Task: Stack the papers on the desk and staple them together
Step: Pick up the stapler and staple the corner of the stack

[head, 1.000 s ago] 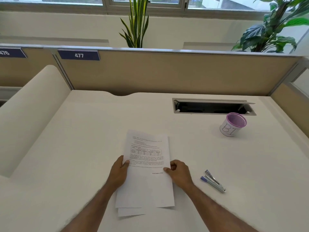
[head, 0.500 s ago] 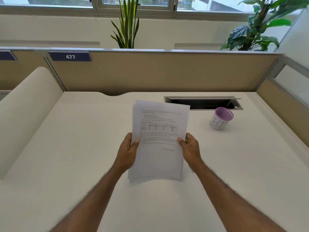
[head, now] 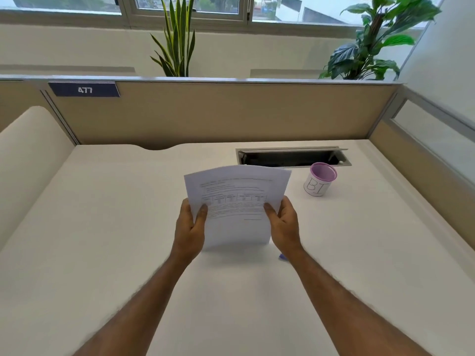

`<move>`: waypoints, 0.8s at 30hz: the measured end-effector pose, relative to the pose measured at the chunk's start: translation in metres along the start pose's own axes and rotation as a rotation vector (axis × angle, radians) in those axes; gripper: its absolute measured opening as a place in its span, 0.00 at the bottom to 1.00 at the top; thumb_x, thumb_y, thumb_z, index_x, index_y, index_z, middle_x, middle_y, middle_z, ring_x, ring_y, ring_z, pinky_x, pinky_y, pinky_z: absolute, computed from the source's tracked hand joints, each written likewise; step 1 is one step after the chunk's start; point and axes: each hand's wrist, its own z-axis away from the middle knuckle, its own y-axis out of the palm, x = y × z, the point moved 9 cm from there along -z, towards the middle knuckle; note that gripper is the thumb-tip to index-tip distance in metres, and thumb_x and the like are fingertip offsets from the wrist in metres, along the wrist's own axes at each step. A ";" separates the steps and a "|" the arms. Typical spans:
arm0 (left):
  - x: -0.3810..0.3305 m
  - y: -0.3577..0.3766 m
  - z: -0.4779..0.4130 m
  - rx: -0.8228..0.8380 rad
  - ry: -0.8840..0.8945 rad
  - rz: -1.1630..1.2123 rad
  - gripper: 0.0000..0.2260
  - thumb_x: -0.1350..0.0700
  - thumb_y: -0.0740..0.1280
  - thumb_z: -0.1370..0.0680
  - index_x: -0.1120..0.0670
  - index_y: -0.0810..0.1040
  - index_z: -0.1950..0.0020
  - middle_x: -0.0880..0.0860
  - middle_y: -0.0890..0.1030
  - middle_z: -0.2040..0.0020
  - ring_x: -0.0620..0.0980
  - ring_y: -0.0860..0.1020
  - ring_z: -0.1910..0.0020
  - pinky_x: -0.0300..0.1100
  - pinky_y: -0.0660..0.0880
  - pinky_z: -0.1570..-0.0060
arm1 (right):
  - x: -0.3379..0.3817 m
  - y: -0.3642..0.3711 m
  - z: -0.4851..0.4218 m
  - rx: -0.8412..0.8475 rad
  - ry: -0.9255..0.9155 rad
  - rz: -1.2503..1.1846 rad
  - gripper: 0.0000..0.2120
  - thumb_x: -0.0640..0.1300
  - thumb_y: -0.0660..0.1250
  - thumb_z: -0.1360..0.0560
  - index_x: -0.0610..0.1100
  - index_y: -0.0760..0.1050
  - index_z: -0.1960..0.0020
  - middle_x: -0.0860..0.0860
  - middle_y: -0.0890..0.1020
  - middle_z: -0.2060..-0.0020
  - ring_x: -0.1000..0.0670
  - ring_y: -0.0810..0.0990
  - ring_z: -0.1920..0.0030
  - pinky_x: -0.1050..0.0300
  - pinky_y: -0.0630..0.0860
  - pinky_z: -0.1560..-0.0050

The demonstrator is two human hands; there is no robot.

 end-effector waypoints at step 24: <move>0.006 -0.011 -0.015 0.056 -0.055 -0.303 0.12 0.55 0.55 0.17 0.59 0.74 0.52 0.57 0.81 0.57 0.53 0.77 0.61 0.44 0.75 0.62 | -0.005 -0.021 0.003 -0.066 0.066 0.032 0.14 0.46 0.70 0.25 0.53 0.71 0.42 0.47 0.81 0.43 0.47 0.81 0.44 0.47 0.78 0.41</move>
